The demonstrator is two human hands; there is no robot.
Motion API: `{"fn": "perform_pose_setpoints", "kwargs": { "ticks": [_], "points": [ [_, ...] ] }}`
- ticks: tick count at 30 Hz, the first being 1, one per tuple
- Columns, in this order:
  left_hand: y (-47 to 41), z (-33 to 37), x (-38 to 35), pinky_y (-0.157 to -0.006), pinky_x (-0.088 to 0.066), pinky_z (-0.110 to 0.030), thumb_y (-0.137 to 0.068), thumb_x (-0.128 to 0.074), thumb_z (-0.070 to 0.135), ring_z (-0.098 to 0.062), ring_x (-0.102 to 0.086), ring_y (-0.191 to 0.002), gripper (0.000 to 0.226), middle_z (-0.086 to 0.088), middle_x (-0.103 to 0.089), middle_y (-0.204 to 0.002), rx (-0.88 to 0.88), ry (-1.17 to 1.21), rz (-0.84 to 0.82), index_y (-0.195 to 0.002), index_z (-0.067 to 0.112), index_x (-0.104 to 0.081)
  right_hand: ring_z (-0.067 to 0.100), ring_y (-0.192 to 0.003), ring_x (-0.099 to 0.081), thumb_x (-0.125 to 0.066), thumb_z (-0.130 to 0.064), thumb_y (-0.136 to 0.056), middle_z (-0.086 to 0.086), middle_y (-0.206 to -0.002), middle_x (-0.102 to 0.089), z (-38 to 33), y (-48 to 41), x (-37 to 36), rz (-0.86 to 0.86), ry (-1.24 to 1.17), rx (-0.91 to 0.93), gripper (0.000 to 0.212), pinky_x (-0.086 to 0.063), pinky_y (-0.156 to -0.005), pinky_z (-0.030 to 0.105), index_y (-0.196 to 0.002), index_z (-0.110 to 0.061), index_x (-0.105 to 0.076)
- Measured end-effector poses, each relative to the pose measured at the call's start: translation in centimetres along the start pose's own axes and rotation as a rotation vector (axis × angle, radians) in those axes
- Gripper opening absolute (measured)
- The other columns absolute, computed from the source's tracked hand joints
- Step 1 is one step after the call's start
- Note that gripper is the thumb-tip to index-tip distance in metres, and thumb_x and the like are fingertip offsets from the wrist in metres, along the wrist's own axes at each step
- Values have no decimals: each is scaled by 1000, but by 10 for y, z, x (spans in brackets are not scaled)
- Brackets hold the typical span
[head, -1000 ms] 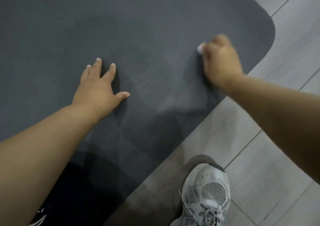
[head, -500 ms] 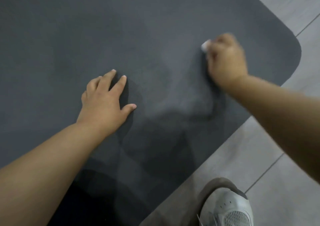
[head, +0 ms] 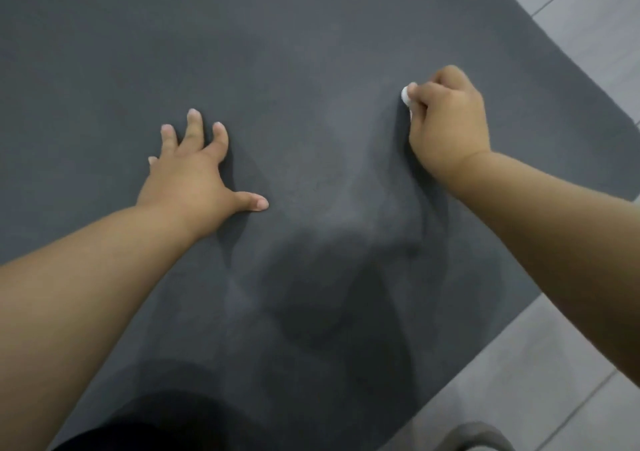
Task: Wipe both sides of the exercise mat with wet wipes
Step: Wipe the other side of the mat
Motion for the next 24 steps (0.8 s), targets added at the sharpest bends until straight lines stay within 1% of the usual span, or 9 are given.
{"fn": "perform_pose_setpoints", "kwargs": {
  "ticks": [2, 4, 7, 11, 13, 15, 16, 20, 24],
  "points": [
    [1, 1, -1, -116, -8, -52, -67, -67, 63, -28, 13, -144, 112, 3, 16, -157, 6, -5, -6, -150, 25, -3, 27, -76, -45, -44, -12, -90, 3, -83, -43, -24, 2, -8, -41, 54, -8, 20, -34, -66, 30, -88, 1, -59],
    [1, 0, 0, -116, -7, -51, -68, -67, 63, -27, 15, -144, 112, 4, 18, -156, 13, -1, -11, -150, 26, -1, 31, -75, -53, -49, -8, -90, 12, -89, -53, -74, 30, -21, -171, -41, 256, 15, -41, -62, 28, -92, -4, -63],
    [1, -1, 1, -116, -6, -49, -69, -66, 64, -25, 16, -144, 111, 6, 19, -156, 18, 2, -11, -150, 28, 1, 31, -58, -54, -56, -9, -88, 16, -78, -58, -98, 52, -25, -271, -183, 579, 15, -48, -49, 31, -87, -2, -69],
    [1, -2, -1, -116, -4, -48, -69, -65, 64, -24, 18, -143, 111, 7, 21, -155, 21, 17, -15, -150, 29, 2, 36, -79, -54, -47, -15, -91, 20, -89, -53, -29, -34, -10, -22, -28, 134, 24, -36, -65, 31, -87, -1, -66],
    [1, -2, -2, -116, -2, -47, -69, -66, 63, -23, 20, -143, 111, 9, 22, -155, 23, 38, -17, -150, 30, 3, 33, -89, -50, -44, -12, -92, 20, -100, -51, -11, -54, -6, 11, 45, -54, 23, -28, -69, 26, -93, 1, -63],
    [0, -2, -2, -116, -1, -47, -69, -66, 63, -23, 21, -142, 111, 9, 22, -155, 21, 48, -20, -150, 31, 3, 31, -93, -50, -44, -10, -92, 18, -106, -52, -35, -41, -18, -90, 97, 8, 21, -30, -71, 26, -100, -2, -61],
    [0, -3, -2, -116, -1, -47, -70, -65, 64, -23, 22, -142, 111, 8, 23, -155, 18, 46, -19, -150, 30, 4, 31, -89, -52, -46, -9, -91, 17, -103, -54, -60, -26, -25, -127, 49, 141, 19, -35, -69, 28, -100, -3, -62],
    [1, -4, -4, -115, 1, -46, -71, -61, 66, -24, 22, -142, 110, 7, 25, -154, 0, 24, -23, -149, 29, 7, 30, -59, -52, -59, -9, -89, 14, -79, -57, -103, 6, -36, -217, -210, 598, 12, -46, -51, 30, -88, -3, -69],
    [1, -4, -4, -115, 2, -46, -72, -61, 65, -23, 23, -142, 109, 8, 25, -154, 7, 39, -27, -149, 29, 7, 37, -81, -56, -48, -18, -92, 19, -90, -55, -54, -79, -34, -32, -71, 258, 26, -41, -67, 33, -86, 0, -67]
  ]
}}
Point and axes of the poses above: each hand's wrist, its own y-axis away from the middle knuckle, its own x-axis out of the back of the hand, z = x × y, the point moved 5 cm from there along -y, towards the middle knuckle
